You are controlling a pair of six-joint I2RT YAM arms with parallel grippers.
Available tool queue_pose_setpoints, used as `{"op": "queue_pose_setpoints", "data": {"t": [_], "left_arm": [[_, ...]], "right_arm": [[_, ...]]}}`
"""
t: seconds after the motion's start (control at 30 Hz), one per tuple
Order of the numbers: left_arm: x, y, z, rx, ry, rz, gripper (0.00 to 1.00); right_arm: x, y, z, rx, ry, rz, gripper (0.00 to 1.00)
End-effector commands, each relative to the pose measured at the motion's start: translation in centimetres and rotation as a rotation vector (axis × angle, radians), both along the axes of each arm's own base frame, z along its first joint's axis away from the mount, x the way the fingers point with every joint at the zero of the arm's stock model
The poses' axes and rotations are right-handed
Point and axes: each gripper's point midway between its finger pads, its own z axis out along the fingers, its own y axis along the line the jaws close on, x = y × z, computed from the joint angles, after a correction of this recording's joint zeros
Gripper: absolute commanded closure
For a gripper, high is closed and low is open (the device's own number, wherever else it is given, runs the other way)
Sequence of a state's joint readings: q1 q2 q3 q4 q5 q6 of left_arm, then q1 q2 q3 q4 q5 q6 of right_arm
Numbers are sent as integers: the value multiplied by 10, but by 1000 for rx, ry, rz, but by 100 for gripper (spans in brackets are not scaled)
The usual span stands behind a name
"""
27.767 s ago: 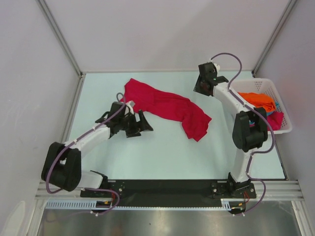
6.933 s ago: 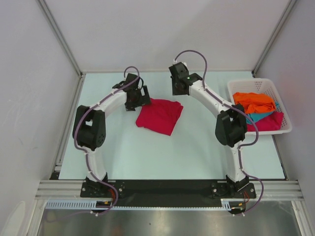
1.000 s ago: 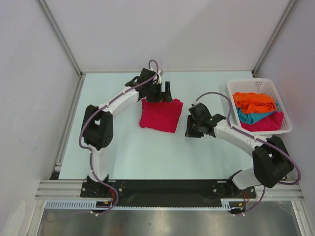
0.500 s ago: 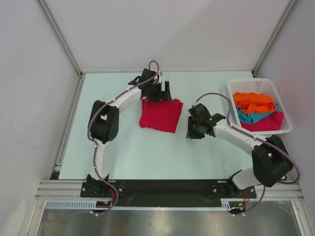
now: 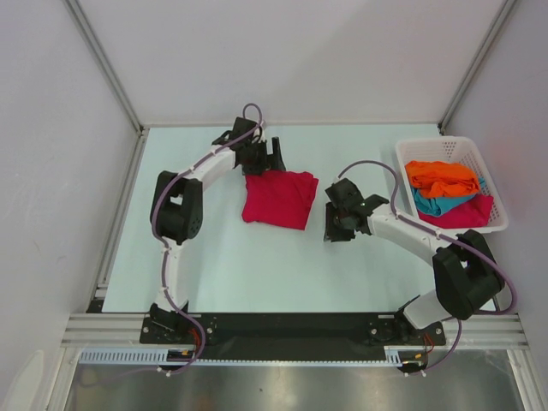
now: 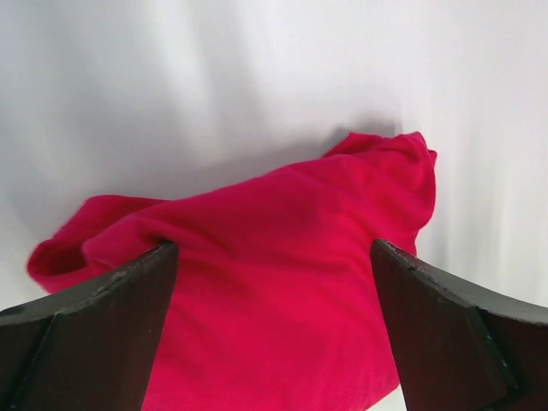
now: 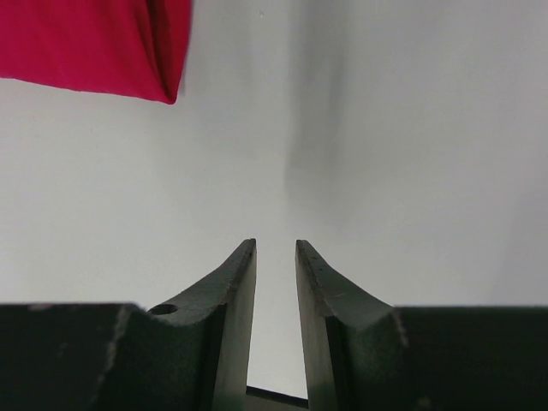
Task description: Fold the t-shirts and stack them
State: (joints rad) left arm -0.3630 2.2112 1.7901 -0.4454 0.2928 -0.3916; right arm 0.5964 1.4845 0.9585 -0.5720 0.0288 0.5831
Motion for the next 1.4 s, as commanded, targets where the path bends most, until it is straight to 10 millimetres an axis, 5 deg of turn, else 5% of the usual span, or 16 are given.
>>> {"op": "queue_pose_setpoints", "data": {"t": [0.0, 0.13, 0.33, 0.37, 0.43, 0.7, 1.37], "left_arm": [[17, -1, 33, -44, -82, 11, 0], [11, 1, 59, -53, -149, 26, 0], [-27, 12, 79, -33, -215, 55, 0], [-40, 18, 62, -16, -185, 63, 0], [-49, 22, 70, -21, -214, 87, 1], [-93, 28, 29, 5, -138, 97, 0], [-122, 45, -27, 115, -41, 128, 0]], "right_arm": [[9, 8, 12, 2, -35, 22, 69], [7, 13, 13, 7, -38, 33, 69], [3, 20, 7, 9, -34, 51, 69], [2, 21, 6, 14, -31, 54, 69], [1, 25, 3, 15, -28, 63, 69], [-3, 29, -5, 19, -18, 82, 70], [-2, 21, -20, -14, 18, 85, 69]]}}
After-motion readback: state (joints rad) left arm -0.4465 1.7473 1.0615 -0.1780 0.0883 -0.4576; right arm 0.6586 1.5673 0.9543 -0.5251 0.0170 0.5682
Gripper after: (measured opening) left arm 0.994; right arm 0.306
